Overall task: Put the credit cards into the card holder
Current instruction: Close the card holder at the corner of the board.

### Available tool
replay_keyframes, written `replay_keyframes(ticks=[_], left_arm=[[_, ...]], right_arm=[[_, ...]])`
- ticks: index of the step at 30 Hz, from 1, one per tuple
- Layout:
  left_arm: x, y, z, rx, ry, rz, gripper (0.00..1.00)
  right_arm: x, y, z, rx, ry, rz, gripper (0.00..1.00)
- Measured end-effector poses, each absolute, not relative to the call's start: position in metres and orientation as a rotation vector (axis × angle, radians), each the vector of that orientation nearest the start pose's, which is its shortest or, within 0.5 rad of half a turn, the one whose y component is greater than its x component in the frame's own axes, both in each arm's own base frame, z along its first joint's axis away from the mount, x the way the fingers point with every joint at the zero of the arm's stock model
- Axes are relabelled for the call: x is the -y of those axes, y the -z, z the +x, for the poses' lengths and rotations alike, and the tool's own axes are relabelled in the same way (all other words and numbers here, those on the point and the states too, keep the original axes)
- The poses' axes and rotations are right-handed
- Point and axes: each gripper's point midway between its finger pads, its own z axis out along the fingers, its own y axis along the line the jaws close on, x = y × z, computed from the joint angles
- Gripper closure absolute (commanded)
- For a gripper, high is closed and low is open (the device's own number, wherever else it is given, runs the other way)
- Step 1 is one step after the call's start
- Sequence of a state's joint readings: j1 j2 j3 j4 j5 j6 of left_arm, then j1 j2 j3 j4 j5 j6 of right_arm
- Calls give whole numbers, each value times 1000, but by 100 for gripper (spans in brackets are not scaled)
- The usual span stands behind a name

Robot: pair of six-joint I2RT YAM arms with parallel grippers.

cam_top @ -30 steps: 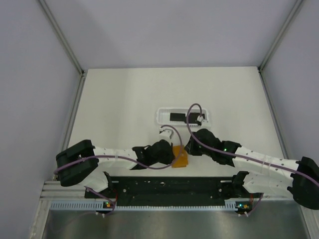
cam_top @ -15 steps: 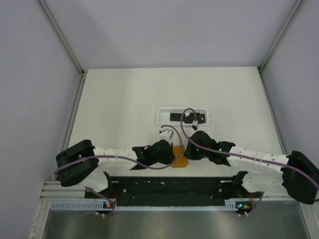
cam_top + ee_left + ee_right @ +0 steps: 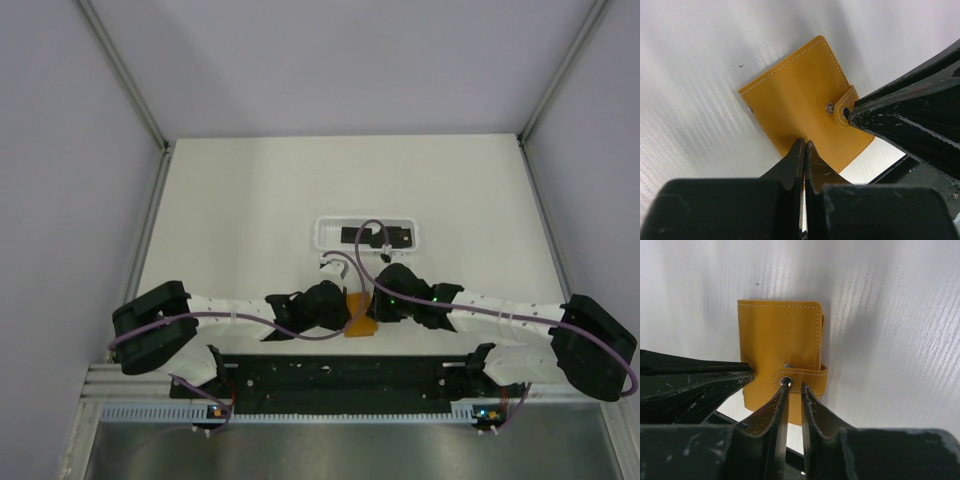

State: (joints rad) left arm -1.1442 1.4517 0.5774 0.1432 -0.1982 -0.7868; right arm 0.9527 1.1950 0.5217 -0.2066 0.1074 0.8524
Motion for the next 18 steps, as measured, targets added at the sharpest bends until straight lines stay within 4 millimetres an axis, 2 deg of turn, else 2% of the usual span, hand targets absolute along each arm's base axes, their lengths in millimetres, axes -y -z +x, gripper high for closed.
replay_keyframes(ticks=[18], left_arm=[[325, -36, 154, -2387, 748, 322, 100]], right_arm=[[-250, -37, 163, -2555, -634, -98, 84]])
